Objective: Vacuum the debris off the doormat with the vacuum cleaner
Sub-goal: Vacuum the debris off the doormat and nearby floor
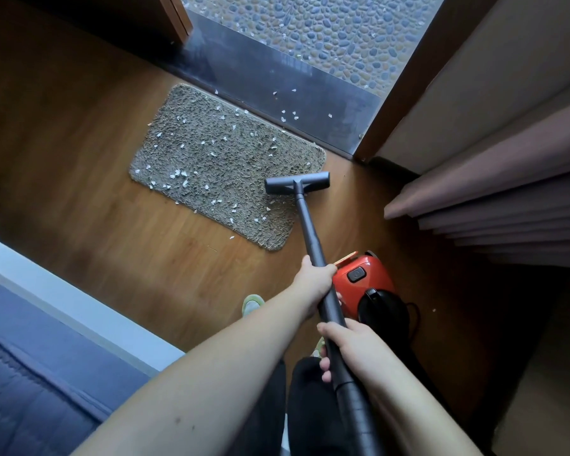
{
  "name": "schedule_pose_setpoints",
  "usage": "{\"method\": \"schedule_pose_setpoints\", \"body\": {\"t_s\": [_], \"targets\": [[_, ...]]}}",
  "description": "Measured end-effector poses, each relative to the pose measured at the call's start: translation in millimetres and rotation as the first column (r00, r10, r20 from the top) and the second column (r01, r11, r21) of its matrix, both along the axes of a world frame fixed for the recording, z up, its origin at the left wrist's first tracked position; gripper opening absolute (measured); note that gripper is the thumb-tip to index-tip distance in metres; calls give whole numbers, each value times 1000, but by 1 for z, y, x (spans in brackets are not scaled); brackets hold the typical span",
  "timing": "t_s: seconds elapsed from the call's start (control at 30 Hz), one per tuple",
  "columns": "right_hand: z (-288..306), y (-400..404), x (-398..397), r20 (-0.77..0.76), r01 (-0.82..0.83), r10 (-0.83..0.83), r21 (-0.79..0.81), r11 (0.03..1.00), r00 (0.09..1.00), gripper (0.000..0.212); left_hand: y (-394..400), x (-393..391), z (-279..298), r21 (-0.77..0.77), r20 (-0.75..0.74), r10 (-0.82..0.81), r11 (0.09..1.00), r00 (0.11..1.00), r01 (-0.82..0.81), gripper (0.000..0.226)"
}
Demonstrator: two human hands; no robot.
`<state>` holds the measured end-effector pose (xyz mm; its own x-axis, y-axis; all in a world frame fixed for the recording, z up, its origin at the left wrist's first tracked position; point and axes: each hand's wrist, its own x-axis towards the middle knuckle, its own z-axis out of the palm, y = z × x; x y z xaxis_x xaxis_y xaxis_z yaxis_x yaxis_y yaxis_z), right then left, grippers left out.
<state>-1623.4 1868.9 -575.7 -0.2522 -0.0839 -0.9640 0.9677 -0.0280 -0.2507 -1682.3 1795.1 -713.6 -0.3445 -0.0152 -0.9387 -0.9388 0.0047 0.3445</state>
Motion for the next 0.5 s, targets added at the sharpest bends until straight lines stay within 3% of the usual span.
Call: {"method": "schedule_pose_setpoints", "body": {"t_s": [0.2, 0.5], "targets": [[-14, -14, -42, -20, 83, -83, -40, 996, 996, 8, -12, -49, 0, 44, -60, 37, 998, 998, -34, 29], [-36, -25, -94, 65, 182, -177, -79, 980, 982, 11, -18, -99, -5, 32, -54, 13, 999, 998, -12, 18]]}}
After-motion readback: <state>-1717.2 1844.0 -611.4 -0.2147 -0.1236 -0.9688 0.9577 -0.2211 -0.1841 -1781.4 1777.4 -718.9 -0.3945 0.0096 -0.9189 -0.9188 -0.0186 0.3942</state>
